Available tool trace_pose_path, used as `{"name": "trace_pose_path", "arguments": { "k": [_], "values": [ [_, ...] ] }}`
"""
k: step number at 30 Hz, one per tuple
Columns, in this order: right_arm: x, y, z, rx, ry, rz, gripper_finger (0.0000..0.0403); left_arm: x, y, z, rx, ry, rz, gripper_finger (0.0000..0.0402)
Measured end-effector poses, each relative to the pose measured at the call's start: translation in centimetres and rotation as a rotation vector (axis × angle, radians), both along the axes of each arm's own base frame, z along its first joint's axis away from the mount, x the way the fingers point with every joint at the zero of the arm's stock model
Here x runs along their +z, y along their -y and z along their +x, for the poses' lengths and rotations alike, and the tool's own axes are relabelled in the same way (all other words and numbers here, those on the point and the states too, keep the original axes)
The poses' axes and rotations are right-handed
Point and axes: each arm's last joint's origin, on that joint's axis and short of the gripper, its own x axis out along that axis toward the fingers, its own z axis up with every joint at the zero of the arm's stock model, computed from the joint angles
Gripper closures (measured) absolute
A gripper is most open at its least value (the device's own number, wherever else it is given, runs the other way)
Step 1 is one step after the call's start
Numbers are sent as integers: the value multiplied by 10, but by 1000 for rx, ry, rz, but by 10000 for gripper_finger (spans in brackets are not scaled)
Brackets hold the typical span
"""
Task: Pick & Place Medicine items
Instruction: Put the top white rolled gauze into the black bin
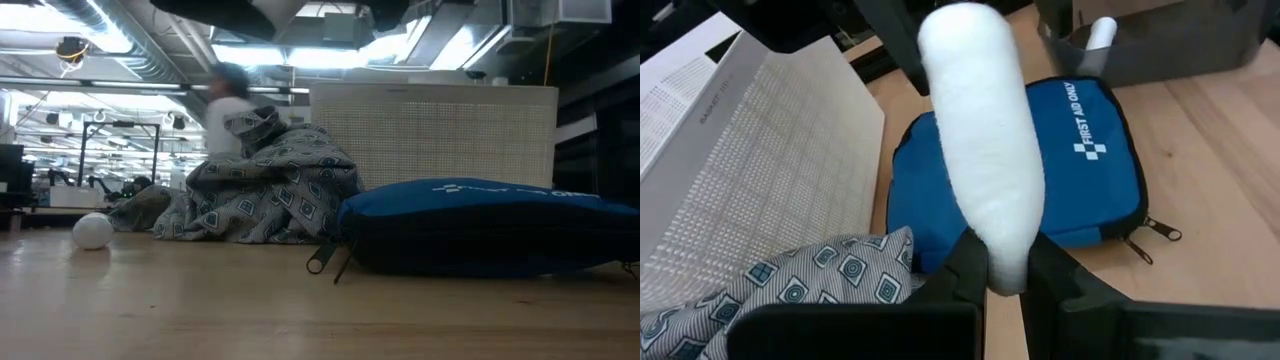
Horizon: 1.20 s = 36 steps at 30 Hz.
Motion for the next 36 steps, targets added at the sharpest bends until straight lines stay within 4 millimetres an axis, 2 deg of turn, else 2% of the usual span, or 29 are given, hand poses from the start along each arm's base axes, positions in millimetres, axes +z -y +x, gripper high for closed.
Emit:
{"name": "trace_pose_path", "arguments": {
  "k": [5, 16, 22, 25, 31, 36],
  "values": [
    [0, 0, 0, -1, -2, 0, 241, 0, 0, 0, 0, 0, 0, 384],
    [-1, 0, 0, 0, -10, 0, 350, 1, 1, 1, -17, 12, -7, 383],
    [-2, 0, -1, -3, -26, -8, 350, 1, 2, -1, 20, 19, 21, 348],
    [-6, 2, -2, -50, -56, -35, 345, 5, 7, -10, 43, 29, 48, 313],
    [-14, 12, -2, -173, -122, -56, 351, 23, 17, -43, 145, 104, 83, 244],
    [-17, 15, -3, -161, -172, -18, 352, 32, 21, -68, 190, 145, 54, 214]
  ]
}}
